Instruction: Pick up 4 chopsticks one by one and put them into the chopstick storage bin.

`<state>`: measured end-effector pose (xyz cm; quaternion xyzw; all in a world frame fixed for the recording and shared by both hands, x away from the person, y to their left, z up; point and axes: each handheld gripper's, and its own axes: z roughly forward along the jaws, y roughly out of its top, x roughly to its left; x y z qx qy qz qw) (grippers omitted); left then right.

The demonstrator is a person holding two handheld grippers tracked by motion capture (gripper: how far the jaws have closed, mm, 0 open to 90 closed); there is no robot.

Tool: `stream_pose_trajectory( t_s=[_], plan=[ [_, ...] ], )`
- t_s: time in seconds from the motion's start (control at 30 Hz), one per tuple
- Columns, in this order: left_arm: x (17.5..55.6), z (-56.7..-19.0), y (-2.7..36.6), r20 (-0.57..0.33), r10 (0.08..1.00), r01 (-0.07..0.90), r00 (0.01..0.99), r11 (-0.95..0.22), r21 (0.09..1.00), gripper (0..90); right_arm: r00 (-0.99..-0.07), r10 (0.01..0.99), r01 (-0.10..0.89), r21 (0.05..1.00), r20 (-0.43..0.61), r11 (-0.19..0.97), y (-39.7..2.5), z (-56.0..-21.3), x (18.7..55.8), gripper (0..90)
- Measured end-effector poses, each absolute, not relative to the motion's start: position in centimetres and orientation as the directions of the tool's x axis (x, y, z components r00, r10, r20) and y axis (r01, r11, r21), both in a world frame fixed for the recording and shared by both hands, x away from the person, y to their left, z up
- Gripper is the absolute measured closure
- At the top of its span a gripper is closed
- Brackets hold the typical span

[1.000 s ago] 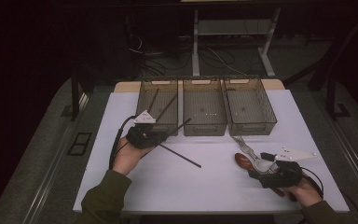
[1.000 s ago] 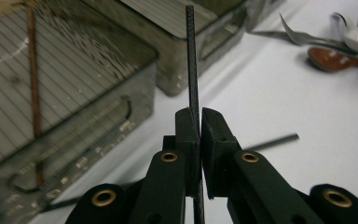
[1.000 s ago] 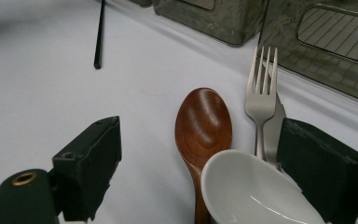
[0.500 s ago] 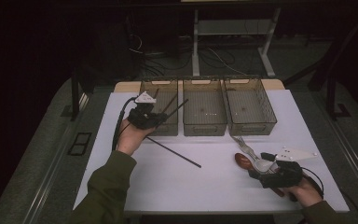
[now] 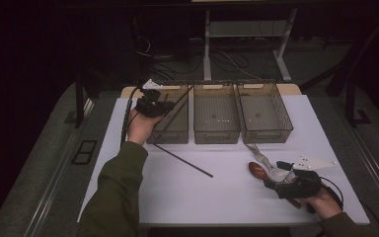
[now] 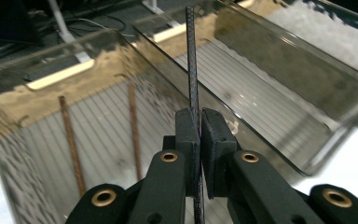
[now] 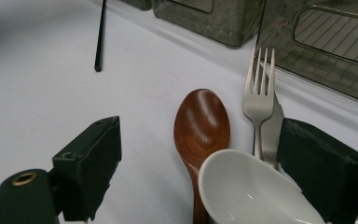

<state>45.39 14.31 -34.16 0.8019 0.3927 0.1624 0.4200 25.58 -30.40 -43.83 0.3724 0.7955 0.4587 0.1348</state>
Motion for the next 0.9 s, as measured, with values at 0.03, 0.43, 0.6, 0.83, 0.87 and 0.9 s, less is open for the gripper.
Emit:
stream_pose_trajectory(
  t_s=[0.03,0.43,0.6,0.83,0.87,0.9],
  plan=[
    [45.7,-34.1,14.4,-0.070,0.770,0.494,0.634,-0.334,0.803,84.9,-0.686,0.716,0.469,0.830,0.128,0.301,-30.4,-43.8,25.6,13.4],
    [49.1,-35.8,14.8,-0.089,0.820,0.531,0.566,-0.280,0.800,84.9,-0.688,0.714,0.467,0.833,0.132,0.297,-30.5,-43.8,25.5,13.5],
    [49.8,-36.9,14.8,-0.094,0.832,0.564,0.546,-0.282,0.776,84.9,-0.685,0.716,0.471,0.833,0.137,0.291,-30.7,-43.7,25.5,13.5],
    [50.2,-37.8,14.6,-0.097,0.837,0.596,0.538,-0.297,0.746,84.5,-0.686,0.715,0.468,0.835,0.135,0.291,-30.8,-43.7,25.5,13.5],
    [50.2,-37.8,14.6,-0.087,0.842,0.596,0.533,-0.301,0.745,84.1,-0.686,0.715,0.468,0.834,0.135,0.291,-30.8,-43.7,25.5,13.5],
    [50.2,-37.8,14.6,-0.084,0.843,0.595,0.530,-0.300,0.745,82.9,-0.685,0.716,0.468,0.835,0.135,0.290,-30.8,-43.7,25.5,13.5]
  ],
)
